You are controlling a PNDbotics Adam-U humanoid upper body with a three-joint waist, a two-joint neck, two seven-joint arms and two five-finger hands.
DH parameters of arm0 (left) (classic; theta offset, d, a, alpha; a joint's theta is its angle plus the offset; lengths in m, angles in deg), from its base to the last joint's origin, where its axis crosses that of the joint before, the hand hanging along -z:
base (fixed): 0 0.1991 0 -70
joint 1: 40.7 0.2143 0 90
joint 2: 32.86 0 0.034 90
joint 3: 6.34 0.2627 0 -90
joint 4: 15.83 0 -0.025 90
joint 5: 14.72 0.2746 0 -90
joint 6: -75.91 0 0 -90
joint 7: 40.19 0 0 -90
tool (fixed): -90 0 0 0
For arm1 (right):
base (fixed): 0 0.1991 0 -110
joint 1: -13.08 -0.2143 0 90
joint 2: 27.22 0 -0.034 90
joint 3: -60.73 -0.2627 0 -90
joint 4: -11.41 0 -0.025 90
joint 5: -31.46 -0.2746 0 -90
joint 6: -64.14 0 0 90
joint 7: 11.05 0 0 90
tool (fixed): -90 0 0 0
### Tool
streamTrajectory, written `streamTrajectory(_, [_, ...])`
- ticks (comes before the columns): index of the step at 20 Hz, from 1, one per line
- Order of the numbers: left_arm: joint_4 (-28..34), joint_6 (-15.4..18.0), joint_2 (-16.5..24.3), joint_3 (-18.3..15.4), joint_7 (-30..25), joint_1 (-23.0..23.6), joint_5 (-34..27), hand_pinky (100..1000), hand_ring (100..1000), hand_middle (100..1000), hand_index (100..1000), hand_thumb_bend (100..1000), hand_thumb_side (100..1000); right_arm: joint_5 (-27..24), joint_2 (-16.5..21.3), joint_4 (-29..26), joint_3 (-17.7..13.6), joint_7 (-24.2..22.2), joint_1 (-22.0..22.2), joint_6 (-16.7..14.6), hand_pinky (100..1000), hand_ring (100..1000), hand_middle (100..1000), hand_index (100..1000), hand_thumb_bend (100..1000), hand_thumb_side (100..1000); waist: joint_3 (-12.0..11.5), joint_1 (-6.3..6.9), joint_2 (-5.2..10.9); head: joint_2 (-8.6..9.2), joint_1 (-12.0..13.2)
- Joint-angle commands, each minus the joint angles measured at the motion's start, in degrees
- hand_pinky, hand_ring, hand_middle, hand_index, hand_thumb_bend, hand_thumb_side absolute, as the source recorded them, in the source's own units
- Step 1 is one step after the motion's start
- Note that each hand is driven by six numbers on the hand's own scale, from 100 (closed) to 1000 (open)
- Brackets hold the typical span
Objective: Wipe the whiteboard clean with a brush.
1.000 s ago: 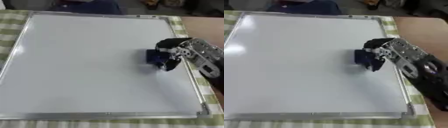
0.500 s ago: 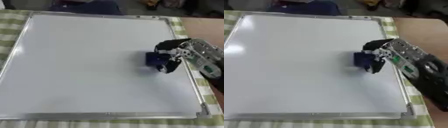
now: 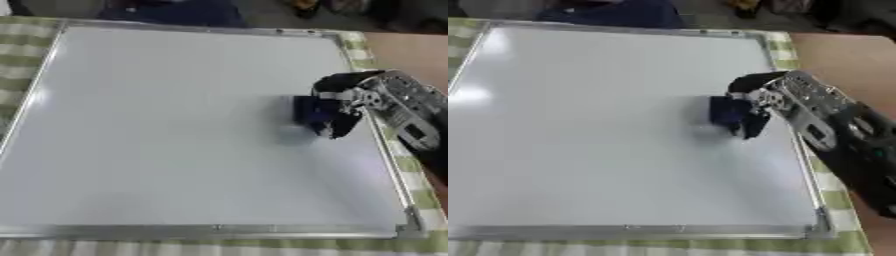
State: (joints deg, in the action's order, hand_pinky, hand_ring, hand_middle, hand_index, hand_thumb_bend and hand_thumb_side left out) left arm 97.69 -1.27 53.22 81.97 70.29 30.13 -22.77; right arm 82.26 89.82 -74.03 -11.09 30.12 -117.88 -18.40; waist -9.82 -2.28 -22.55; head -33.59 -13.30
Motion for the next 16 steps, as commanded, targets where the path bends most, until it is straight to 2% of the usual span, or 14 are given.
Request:
streamTrajectory(1, [1.07, 0.03, 0.76, -0.36, -0.03, -0.51, 0.00, 659, 781, 767, 828, 281, 1000, 3.46, 0.24, 3.66, -0.10, 1.34, 0.05, 0.07, 554, 782, 552, 289, 100, 150, -0.05, 0.43, 0.28, 0.82, -0.17])
streamTrajectory(8, [1.07, 0.05, 0.72, -0.35, -0.05, -0.71, 0.08, 660, 782, 768, 829, 279, 1000, 6.69, -0.60, 6.60, -0.92, 3.92, -0.87, 0.40, 552, 782, 550, 287, 100, 151, -0.15, 0.66, -0.46, 1.10, -0.05])
streamTrajectory(16, [1.07, 0.02, 0.70, -0.34, -0.14, -0.71, 0.06, 660, 782, 768, 829, 278, 1000, 9.58, -0.90, 8.33, -1.75, 5.81, -1.78, 1.40, 556, 788, 556, 290, 100, 155, -0.09, 0.68, -0.51, 1.16, -0.05])
